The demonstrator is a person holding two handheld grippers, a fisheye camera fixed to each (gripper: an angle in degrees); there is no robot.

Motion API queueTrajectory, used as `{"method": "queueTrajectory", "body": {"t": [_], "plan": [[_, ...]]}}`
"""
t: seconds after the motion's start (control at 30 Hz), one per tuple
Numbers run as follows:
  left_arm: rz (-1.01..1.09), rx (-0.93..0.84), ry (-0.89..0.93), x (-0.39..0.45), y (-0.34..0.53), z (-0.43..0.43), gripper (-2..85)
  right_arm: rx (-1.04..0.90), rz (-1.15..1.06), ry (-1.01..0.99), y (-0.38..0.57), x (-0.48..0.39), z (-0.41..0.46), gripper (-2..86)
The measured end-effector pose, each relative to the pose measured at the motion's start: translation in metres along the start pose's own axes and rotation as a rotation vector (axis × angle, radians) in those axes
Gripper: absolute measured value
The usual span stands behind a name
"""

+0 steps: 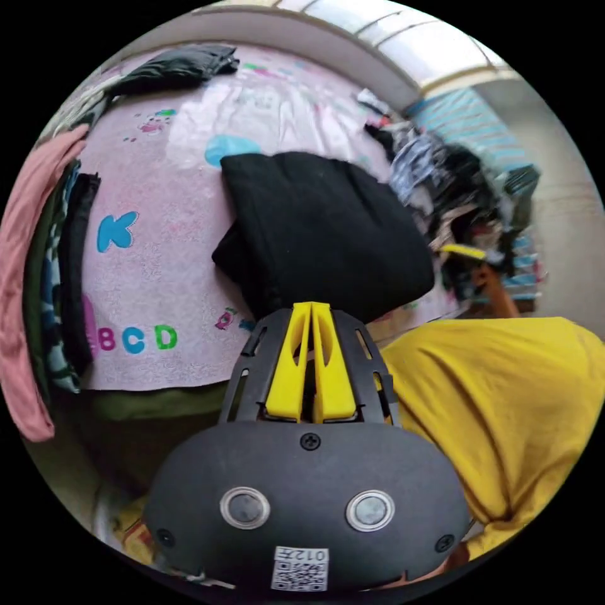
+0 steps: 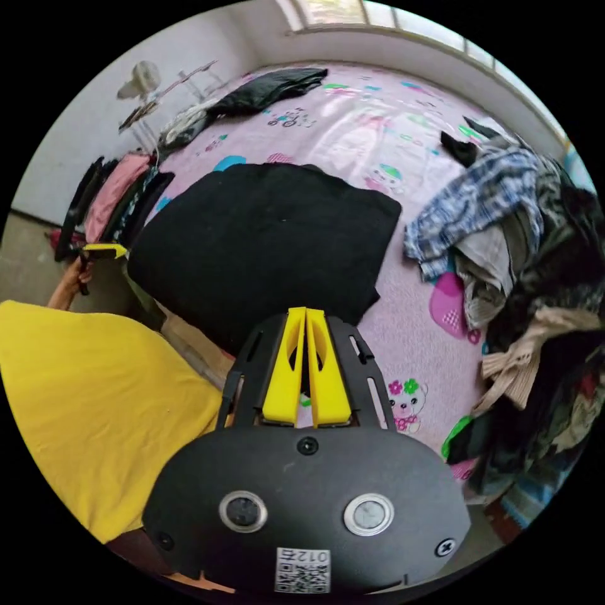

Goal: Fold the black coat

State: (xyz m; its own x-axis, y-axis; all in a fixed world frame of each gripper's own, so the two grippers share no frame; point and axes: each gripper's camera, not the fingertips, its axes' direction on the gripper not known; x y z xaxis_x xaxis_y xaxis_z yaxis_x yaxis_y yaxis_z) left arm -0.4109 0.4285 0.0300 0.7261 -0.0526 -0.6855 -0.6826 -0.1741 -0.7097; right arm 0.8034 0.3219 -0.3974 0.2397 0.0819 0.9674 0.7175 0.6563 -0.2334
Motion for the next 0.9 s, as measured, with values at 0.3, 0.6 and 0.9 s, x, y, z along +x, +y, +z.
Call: {"method": "queueTrajectory", "body": {"t": [0.3,0.6,0.9], "plan": [[-0.095,-0.22,-0.186,0.021,-0.009,0.105,-0.1,-0.235,-0.15,0.313,-0.03,-0.079,0.105,0.2],[0.195,-0.245,-0.531,0.11,0.009,0.151,0.0,-0.167,0.005,0.148,-0.015,-0.074,0.101,0.5],[0.09,-0.21,-0.604,0.137,0.029,0.179,0.0,-0.095,0.066,0.09,0.012,-0.071,0.094,0.1]]}}
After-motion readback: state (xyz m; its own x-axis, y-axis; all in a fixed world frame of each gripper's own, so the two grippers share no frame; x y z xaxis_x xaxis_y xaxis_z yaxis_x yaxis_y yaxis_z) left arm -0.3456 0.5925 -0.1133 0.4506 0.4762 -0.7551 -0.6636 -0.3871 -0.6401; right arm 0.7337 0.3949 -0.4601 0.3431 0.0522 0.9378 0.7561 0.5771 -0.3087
